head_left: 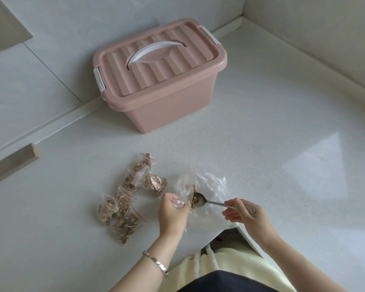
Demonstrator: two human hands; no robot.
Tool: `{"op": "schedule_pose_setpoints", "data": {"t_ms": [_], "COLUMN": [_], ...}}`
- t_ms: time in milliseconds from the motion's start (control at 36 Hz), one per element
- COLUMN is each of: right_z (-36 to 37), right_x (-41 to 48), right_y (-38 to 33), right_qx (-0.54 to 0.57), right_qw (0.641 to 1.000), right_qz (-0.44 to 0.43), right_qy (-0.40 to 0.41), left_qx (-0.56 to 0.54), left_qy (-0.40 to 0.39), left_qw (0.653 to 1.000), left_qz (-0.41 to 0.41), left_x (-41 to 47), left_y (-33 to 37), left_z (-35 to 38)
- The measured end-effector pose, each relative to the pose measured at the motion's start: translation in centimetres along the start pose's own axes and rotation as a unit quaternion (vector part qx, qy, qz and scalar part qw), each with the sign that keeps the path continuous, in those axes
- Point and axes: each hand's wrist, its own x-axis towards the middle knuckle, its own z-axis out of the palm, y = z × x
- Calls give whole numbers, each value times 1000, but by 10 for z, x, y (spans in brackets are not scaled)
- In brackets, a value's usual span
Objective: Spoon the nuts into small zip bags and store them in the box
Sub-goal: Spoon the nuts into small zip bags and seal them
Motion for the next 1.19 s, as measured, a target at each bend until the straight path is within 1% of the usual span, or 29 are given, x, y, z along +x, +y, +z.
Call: {"op": "schedule_pose_setpoints", "data": {"t_ms": [194, 278, 361, 528, 611, 667, 722, 778, 861, 944, 1000, 1056, 1139, 1194], "right_z": [-1, -2, -6, -16, -23, -28, -32, -34, -31, -24, -18, -11, 0, 8], "right_x": [4, 7, 8, 7, 5, 2, -1, -5, -12, -19, -22, -26, -34, -38], "right_y": [2, 5, 8, 14, 12, 8, 1, -10, -31, -51, -65, -77, -88, -90], "right_qx": [78, 152, 223, 255, 250, 237, 224, 211, 194, 177, 154, 113, 28, -30], "right_qw": [995, 981, 964, 953, 957, 963, 968, 973, 979, 983, 987, 992, 994, 989], "right_qz": [69, 117, 147, 163, 147, 130, 109, 83, 44, 12, -9, -39, -107, -145], "right_qy": [-1, 4, 4, -6, 3, 14, 26, 39, 47, 46, 41, 36, 28, 18], "left_qx": [-28, -49, -49, -45, -35, -14, 24, 60, 94, 114, 121, 124, 129, 128], "left_qy": [-5, 16, 19, 13, -2, -2, 14, 31, 51, 69, 70, 62, 40, 15], "left_qw": [998, 998, 998, 999, 998, 995, 987, 973, 941, 916, 907, 907, 913, 925], "left_qz": [49, 44, 36, 27, 55, 98, 157, 221, 322, 379, 397, 399, 385, 358], "left_x": [0, 4, 8, 13, 9, 5, 0, -3, -4, -5, -5, -5, -6, -8], "left_y": [6, 4, 1, -5, -5, -3, -3, -2, -4, -1, 0, 1, 1, 1], "left_z": [3, 1, -3, -10, -15, -19, -24, -28, -32, -31, -28, -27, -25, -24]}}
